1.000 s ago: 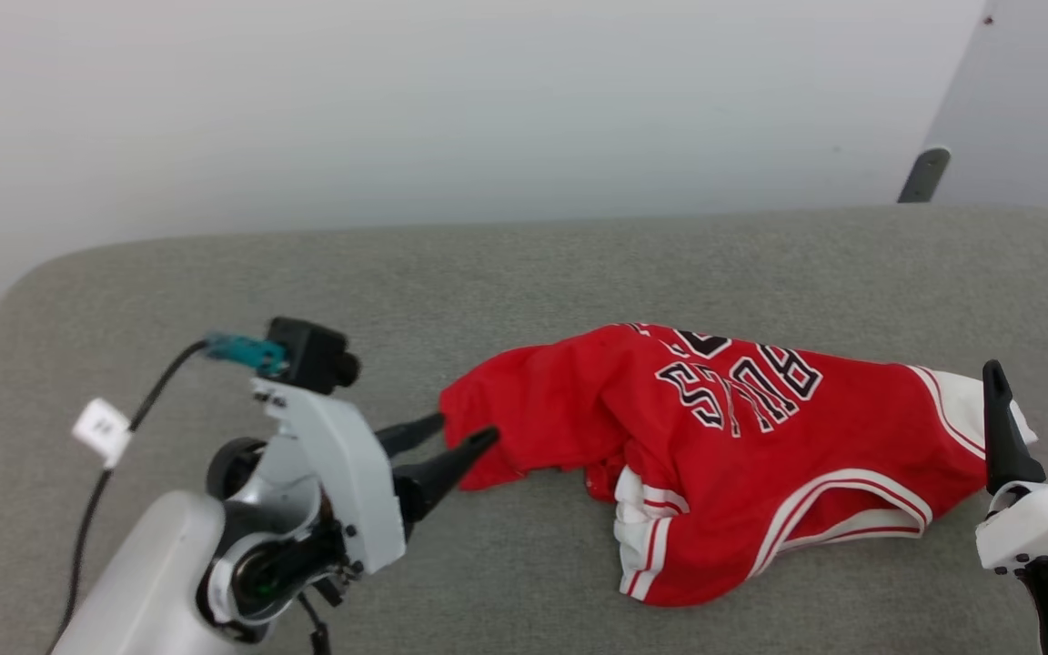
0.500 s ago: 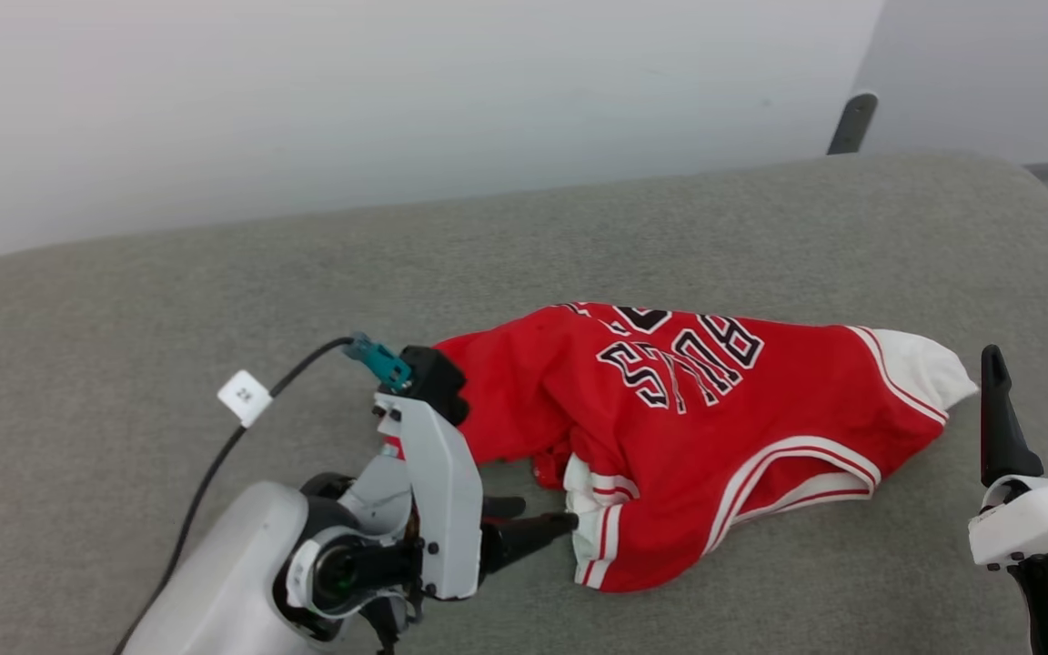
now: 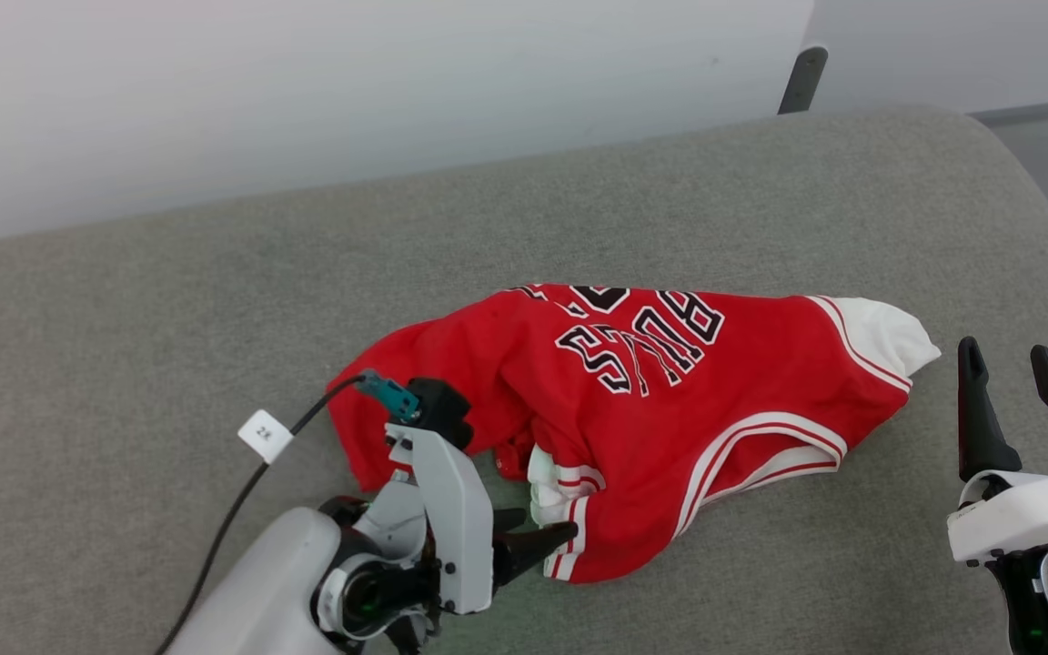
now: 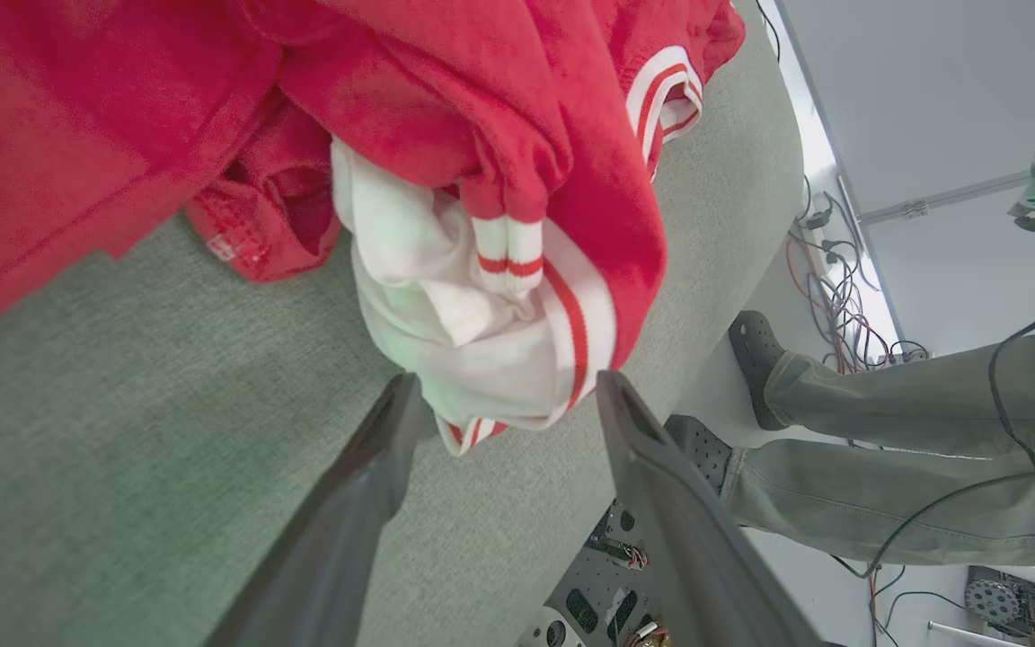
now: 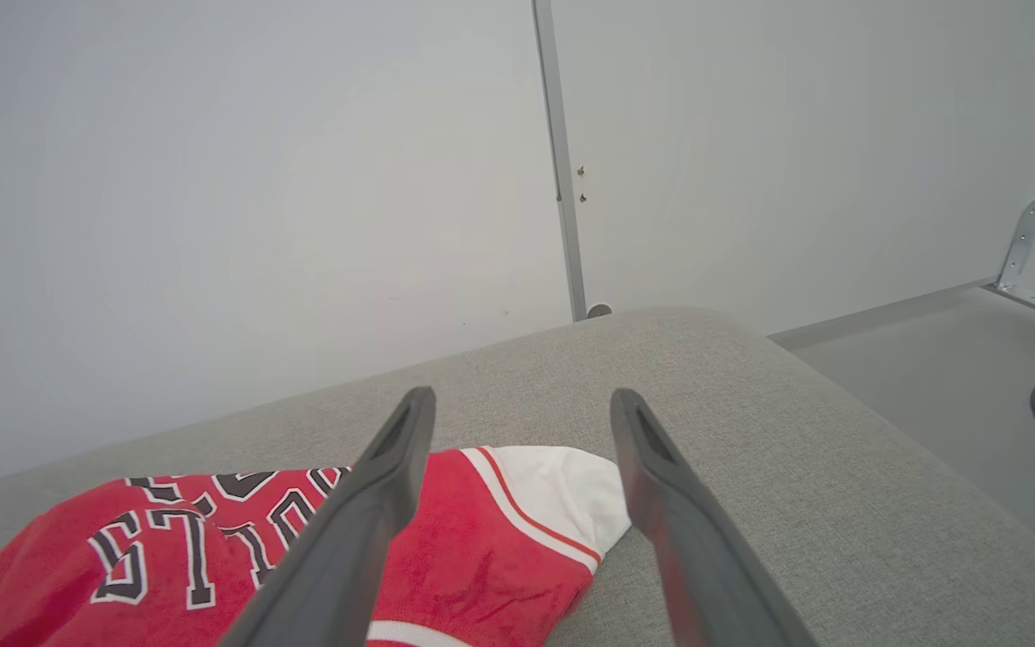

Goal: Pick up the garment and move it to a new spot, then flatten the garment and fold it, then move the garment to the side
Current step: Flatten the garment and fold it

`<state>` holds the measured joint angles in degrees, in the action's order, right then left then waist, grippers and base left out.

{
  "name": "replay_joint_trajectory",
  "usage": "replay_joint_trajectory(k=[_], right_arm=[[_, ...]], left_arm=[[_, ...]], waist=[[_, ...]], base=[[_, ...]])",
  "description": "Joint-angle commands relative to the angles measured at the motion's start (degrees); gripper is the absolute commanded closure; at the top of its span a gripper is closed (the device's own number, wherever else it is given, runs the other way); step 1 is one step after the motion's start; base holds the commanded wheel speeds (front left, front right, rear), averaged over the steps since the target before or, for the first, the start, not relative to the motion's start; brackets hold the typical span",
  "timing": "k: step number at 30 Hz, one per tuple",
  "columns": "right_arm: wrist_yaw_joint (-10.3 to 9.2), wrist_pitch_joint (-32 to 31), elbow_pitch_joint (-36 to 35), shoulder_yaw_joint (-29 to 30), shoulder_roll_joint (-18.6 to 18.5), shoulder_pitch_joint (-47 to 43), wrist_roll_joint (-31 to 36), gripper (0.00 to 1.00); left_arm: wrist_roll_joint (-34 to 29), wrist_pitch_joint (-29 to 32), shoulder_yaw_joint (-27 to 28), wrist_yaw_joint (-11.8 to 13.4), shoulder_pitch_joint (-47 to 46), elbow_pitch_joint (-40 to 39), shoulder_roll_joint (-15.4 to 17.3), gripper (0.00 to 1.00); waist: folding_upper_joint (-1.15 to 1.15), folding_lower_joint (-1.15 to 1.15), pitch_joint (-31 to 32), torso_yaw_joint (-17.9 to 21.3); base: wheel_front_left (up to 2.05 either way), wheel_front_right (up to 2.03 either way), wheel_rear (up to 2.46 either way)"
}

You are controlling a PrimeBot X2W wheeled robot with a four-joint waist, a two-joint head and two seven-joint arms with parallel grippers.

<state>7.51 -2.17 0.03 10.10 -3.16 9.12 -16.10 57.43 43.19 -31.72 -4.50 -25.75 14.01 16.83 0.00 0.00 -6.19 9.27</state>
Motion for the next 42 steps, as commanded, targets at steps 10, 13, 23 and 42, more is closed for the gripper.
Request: replay_joint_trajectory(k=[10, 13, 23, 42], right_arm=[[-0.04, 0.58, 1.23, 0.1, 0.32, 1.33, -0.57, 0.0], [-0.04, 0.54, 1.46, 0.25, 0.34, 0.92, -0.65, 0.0], [-0.04, -0.63, 0.8, 1.16, 0.34, 0.35, -0.01, 0.0], [-0.03, -1.95, 0.4, 1.18, 0.34, -2.55, -0.62, 0.0]], left_arm=[[-0.91, -6.68, -1.36, -2.24, -1.69, 6.79, -3.69, 0.0], [-1.22, -8.5, -2.26, -2.62, -2.46, 9.68, -4.97, 0.02], [-2.09, -12.69, -7.29, -3.02, -5.1, 16.0, -6.25, 1.0], [5.56, -11.14, -8.75, -3.05, -8.31, 10.55, 6.62, 1.0]], waist=[[0.0, 0.0, -1.55, 0.27], [0.0, 0.0, -1.6, -0.28], [0.0, 0.0, -1.02, -2.02], [0.0, 0.0, 2.18, -6.22]], base=[[0.0, 0.0, 0.0], [0.0, 0.0, 0.0], [0.0, 0.0, 0.0], [0.0, 0.0, 0.0]])
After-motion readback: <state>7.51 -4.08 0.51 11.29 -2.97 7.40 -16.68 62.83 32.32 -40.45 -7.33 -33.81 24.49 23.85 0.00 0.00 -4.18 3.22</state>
